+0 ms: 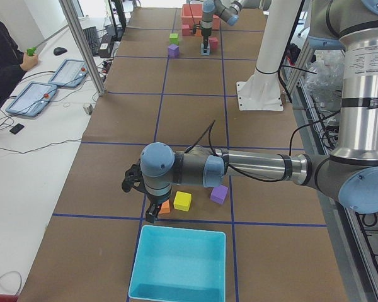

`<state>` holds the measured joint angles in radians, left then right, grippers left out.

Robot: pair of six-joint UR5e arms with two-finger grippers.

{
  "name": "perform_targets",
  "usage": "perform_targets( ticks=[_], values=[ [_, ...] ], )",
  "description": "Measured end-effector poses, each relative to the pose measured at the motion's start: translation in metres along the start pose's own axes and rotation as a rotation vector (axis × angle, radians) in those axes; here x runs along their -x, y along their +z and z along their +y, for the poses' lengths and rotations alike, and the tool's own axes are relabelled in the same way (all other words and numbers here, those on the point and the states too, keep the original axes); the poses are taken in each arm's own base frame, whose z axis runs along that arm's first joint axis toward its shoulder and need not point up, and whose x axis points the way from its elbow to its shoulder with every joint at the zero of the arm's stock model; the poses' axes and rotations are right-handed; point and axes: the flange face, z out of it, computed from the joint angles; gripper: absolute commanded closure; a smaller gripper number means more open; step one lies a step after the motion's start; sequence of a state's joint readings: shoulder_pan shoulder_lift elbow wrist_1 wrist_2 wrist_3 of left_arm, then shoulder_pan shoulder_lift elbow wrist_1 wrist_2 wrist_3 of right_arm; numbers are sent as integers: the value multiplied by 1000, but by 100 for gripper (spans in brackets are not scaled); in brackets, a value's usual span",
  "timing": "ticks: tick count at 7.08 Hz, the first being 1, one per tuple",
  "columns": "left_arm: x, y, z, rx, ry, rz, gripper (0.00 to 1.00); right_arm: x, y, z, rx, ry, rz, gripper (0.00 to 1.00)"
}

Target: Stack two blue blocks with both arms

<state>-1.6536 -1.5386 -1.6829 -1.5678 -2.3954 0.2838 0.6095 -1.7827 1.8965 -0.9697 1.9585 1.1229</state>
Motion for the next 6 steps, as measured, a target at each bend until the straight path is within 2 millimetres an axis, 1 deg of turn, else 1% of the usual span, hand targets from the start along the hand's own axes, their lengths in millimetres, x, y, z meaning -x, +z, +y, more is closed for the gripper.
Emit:
perform_targets(
  ticks=[1, 2, 3, 5, 6],
  values=[
    [0, 0, 0, 0, 0, 0, 2, 1, 0, 1, 0, -1, 0, 41],
    [0, 0, 0, 0, 0, 1, 2, 2, 1, 2, 0, -1, 0, 55],
    [0, 0, 0, 0, 0, 1, 2, 2, 1, 2, 1, -1, 0, 62],
    [0, 0, 0, -1, 1, 0, 2, 4, 0, 2, 2, -3, -2, 61],
    [0, 0, 0, -1, 1, 0, 2, 8, -3, 1, 1, -6, -11, 61]
  ],
)
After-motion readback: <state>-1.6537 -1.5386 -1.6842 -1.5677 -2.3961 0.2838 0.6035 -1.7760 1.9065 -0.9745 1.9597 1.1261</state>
